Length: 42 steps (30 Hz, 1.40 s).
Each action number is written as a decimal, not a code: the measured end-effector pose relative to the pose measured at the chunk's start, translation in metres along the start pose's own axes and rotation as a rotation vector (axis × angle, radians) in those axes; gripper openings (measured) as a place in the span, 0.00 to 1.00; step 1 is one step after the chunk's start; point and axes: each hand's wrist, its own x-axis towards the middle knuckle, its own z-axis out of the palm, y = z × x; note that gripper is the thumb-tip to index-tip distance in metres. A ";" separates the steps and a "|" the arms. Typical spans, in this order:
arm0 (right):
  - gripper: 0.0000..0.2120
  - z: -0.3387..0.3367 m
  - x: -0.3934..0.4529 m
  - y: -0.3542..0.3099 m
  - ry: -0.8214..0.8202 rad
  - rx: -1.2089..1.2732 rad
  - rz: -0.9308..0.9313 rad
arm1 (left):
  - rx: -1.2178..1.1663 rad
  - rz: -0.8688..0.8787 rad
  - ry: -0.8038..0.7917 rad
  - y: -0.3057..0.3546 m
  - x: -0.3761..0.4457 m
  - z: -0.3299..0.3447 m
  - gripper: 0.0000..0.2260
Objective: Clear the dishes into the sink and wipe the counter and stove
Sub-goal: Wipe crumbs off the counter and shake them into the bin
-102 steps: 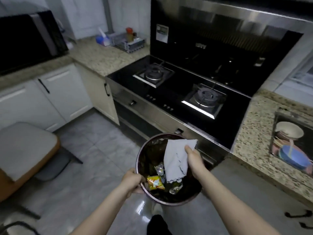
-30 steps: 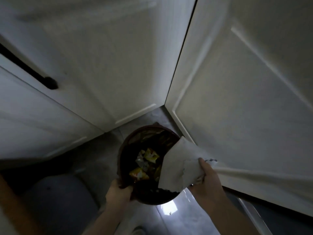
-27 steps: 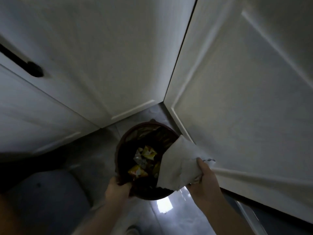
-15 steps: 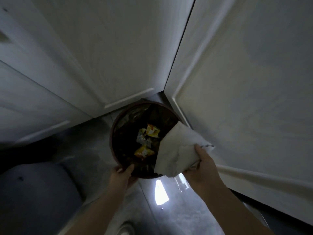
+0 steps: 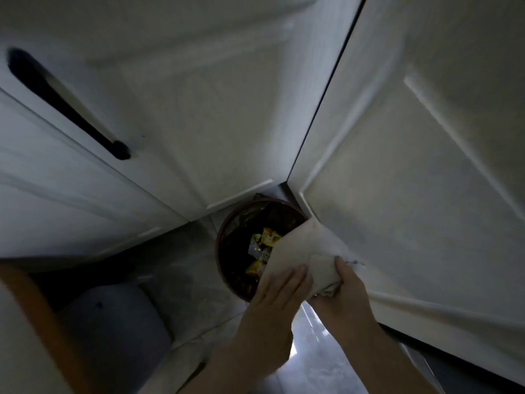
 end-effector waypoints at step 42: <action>0.19 0.115 -0.323 -0.124 -0.370 -0.163 -0.211 | -1.027 -0.365 0.403 0.167 0.002 -0.338 0.27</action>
